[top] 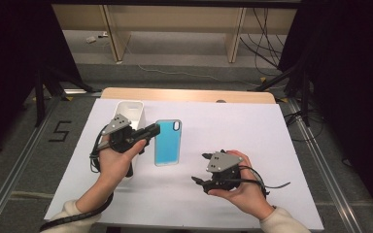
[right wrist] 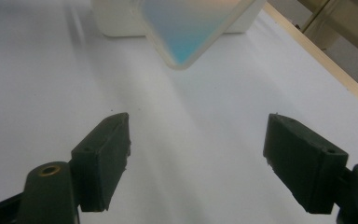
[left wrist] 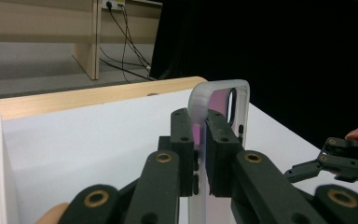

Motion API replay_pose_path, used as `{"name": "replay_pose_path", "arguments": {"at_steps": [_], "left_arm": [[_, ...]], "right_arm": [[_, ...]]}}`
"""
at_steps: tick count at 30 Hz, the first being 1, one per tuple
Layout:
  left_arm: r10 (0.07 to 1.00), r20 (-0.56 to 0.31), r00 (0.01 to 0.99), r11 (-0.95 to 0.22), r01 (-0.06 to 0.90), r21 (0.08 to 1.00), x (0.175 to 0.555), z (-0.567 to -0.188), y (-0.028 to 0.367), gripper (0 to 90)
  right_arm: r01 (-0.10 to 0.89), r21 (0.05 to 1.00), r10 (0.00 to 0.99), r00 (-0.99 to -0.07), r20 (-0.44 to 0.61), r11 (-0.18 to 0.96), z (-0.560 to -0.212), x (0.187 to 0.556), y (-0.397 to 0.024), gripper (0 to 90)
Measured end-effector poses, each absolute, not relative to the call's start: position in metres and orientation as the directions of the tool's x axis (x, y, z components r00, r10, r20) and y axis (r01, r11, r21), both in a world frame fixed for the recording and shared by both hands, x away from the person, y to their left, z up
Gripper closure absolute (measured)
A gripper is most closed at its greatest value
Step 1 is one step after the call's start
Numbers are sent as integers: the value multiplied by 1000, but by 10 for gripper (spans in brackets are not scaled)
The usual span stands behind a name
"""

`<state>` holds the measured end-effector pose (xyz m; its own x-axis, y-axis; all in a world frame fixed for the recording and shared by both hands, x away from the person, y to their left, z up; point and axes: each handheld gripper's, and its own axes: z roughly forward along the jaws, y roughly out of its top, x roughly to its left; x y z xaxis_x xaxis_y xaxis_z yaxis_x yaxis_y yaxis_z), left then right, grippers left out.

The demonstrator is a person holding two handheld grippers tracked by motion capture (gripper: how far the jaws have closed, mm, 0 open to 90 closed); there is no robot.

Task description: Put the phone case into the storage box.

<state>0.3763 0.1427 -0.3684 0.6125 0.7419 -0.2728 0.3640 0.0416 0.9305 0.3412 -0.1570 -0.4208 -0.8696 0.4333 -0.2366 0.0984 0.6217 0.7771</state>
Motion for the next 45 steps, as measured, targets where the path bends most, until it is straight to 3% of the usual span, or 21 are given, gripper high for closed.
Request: {"name": "replay_pose_path", "arguments": {"at_steps": [45], "left_arm": [[766,-288,575,101,335,937,383,-346,180,827]], "right_arm": [[178,818,543,-819,-185,547,-425,343,-189,215]]}}
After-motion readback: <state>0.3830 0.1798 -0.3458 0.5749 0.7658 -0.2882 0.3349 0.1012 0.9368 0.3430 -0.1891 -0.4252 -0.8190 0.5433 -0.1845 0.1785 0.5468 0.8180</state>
